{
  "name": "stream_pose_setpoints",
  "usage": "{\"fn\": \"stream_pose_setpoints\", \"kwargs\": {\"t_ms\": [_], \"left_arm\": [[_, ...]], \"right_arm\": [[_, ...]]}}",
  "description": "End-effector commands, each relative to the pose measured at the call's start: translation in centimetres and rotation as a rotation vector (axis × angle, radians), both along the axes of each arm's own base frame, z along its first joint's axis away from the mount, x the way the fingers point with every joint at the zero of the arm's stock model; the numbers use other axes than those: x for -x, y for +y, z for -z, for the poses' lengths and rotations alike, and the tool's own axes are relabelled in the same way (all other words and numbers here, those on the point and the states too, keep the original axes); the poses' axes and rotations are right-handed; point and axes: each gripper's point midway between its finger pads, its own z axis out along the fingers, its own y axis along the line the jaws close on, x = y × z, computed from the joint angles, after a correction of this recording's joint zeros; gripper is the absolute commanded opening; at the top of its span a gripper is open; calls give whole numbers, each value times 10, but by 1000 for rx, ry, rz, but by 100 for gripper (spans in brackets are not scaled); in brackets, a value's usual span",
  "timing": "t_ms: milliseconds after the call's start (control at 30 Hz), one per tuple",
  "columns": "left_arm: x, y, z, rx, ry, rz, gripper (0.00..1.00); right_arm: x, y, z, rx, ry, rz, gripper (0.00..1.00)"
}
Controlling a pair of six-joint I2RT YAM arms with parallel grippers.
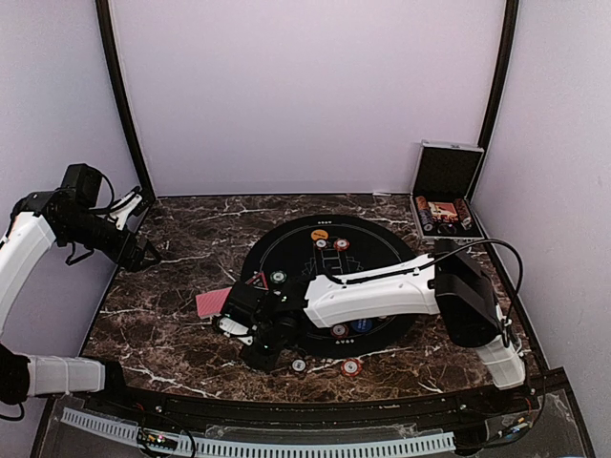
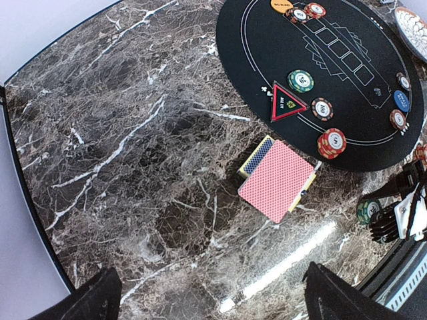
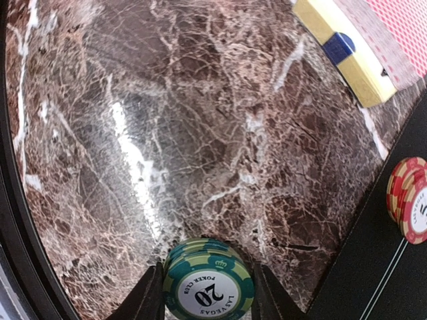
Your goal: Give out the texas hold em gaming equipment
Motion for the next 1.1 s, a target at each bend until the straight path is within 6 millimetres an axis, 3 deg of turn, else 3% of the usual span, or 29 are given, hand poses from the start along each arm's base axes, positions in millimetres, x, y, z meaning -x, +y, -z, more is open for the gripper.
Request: {"fn": "stream_pose_setpoints", "kwargs": {"t_ms": [0, 200, 467, 600, 800, 1067], "left_arm": [[3, -1, -6, -3, -12, 11, 99], [2, -1, -7, -3, -13, 11, 99], [2, -1, -8, -7, -17, 12, 99], [2, 0, -8, -6, -16, 10, 99], [1, -1, -7, -4, -15, 12, 99], [1, 0, -4, -8, -8, 12, 99]], "right_arm": [[-2, 8, -9, -26, -4, -5, 34], [-8, 6, -23, -34, -31, 5, 19], [-24, 4, -72, -106, -51, 42, 15], [-43, -7, -96, -136, -64, 96, 13], [-108, -43, -117, -145, -117, 262, 13], [-232, -133, -111, -118, -167, 597, 13]]}}
